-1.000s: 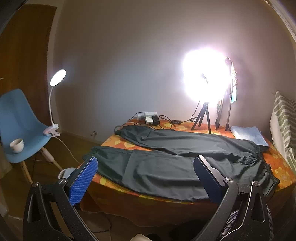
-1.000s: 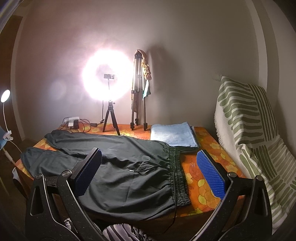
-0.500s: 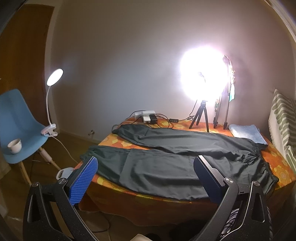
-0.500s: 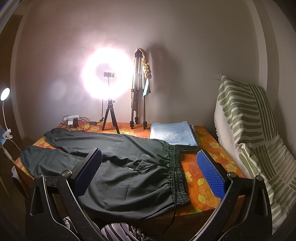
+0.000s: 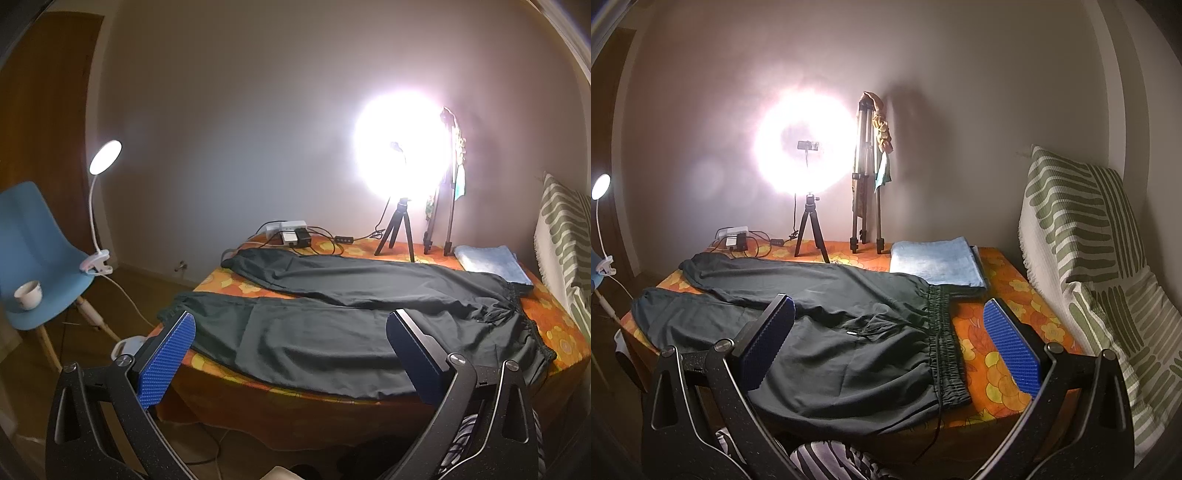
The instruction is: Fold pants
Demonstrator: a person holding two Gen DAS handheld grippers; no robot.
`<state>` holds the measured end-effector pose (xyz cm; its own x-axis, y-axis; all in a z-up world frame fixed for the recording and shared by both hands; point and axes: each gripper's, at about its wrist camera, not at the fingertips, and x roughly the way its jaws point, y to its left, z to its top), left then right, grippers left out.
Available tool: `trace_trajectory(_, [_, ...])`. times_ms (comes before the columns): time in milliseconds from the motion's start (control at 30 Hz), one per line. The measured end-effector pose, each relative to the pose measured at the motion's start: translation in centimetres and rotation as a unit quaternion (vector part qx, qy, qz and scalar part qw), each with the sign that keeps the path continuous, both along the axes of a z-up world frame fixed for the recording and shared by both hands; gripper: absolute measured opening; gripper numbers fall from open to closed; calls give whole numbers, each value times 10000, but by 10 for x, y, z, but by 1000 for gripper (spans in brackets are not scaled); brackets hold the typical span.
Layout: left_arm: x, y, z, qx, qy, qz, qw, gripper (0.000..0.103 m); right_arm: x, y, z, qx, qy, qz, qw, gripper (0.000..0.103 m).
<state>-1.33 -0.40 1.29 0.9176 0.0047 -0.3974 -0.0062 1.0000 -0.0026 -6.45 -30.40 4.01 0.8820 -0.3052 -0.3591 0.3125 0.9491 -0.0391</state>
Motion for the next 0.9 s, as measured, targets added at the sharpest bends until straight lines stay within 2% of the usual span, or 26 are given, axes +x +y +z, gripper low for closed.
trace_trajectory(433, [10,2,-4,-28,101,-11,9999,103,5,-5,-8,2,95,-15,10000,103])
trace_trajectory(567, [14,9,-6,-146,149,-23,9998,103,6,-4,-9,36,93,22,9999,103])
trace_trajectory(900, [32,46,-5,-43,290,126,9995,100,36,-11,7,-121,131,585,9981,103])
